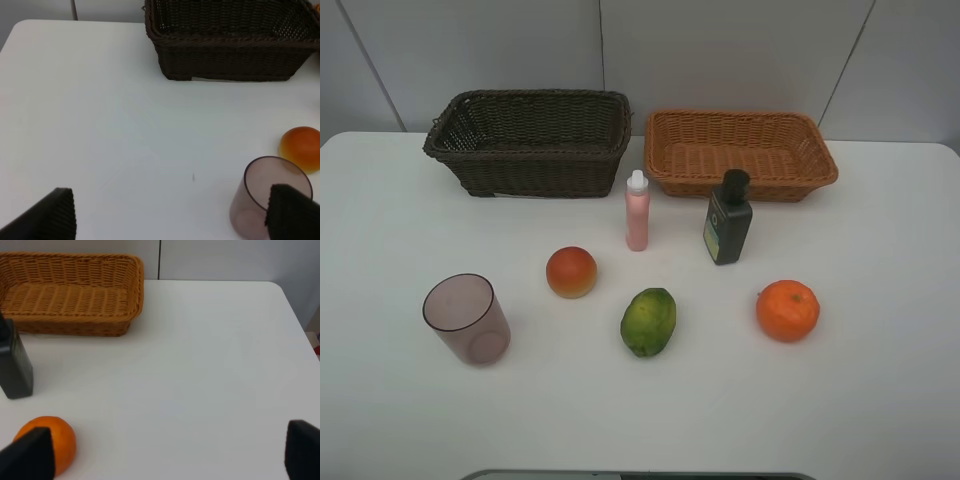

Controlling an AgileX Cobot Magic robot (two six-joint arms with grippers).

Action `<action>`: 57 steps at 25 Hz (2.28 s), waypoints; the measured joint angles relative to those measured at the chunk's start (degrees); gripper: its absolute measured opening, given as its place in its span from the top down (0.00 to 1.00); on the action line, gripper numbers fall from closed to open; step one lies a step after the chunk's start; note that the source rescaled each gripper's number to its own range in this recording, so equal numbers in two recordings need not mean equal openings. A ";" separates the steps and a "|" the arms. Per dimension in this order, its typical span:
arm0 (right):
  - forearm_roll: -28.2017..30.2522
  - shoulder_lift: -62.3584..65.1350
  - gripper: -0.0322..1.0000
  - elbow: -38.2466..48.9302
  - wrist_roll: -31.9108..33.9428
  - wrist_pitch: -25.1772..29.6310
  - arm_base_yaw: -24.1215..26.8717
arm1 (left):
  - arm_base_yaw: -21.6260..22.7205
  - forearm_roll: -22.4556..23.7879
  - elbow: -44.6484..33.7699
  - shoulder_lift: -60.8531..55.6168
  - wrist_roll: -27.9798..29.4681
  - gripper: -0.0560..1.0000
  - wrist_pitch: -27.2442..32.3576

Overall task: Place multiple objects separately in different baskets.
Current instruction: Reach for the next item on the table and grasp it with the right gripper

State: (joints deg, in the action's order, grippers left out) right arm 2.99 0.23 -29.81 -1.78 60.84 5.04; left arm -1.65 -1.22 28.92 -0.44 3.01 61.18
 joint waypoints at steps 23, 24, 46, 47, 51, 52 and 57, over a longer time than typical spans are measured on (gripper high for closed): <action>0.00 0.00 0.05 0.00 0.00 0.00 -1.93 | 0.00 0.00 0.00 0.00 0.00 0.02 0.00; 0.00 0.00 0.05 0.00 0.00 0.00 -1.94 | 0.00 0.00 0.00 0.00 0.00 0.02 0.00; 0.00 -19.76 0.05 -5.43 0.00 -6.07 -1.99 | 0.00 0.00 0.00 0.00 0.00 0.02 0.00; 0.00 -23.77 0.05 -6.67 0.00 -6.87 -1.99 | 0.00 0.00 0.00 0.00 0.00 0.02 0.00; 0.14 -39.21 0.05 -12.87 0.00 -9.24 -4.89 | 0.00 0.00 0.00 0.00 0.00 0.02 0.00; 0.14 -42.43 0.05 -14.50 0.00 -9.65 -5.86 | 0.00 0.00 0.00 0.00 0.00 0.02 0.00; 1.45 -58.54 0.05 -20.66 0.00 -10.11 -10.75 | 0.00 0.00 0.00 0.00 0.00 0.02 0.00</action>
State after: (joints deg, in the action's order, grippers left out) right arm 4.44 -58.31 -50.46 -1.78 50.73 -5.72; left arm -1.65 -1.22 28.92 -0.44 3.01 61.18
